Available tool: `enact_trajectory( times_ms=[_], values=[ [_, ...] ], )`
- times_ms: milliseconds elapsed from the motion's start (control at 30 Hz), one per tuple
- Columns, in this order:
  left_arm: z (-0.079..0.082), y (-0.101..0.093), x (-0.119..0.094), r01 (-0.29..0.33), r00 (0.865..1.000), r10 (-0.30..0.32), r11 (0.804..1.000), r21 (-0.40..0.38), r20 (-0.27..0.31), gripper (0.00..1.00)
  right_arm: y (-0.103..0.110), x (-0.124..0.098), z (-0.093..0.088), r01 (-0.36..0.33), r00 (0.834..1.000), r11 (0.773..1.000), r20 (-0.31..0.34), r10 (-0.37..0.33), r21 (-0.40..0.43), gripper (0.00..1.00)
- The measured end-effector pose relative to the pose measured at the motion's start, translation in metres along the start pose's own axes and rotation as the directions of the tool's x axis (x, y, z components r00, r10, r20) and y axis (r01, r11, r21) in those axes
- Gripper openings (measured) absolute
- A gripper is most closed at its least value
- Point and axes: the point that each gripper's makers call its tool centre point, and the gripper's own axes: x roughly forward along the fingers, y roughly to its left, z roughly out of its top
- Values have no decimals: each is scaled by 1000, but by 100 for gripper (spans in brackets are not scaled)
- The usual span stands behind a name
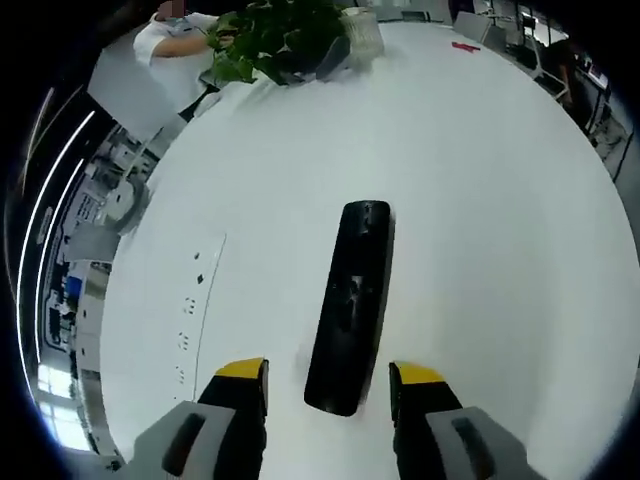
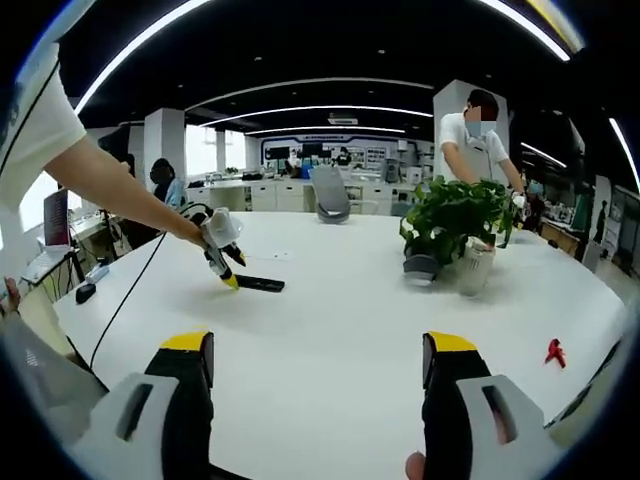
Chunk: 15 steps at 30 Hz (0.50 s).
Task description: Press the specified remote control buttons in sequence, fully releasing each button before pressing the next.
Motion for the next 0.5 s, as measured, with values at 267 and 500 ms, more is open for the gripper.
enact_trajectory(
  times_ms=[267, 500],
  values=[
    [28, -6, -66, -59, 965, 110, 976, -208, 240, 65, 5, -2, 6, -29, 999, 1000, 33, 28, 10, 91],
    [28, -37, -119, -59, 909, 194, 936, -346, 368, 73, 14, -1, 9, -73, 996, 997, 46, 72, 13, 98]
  ],
)
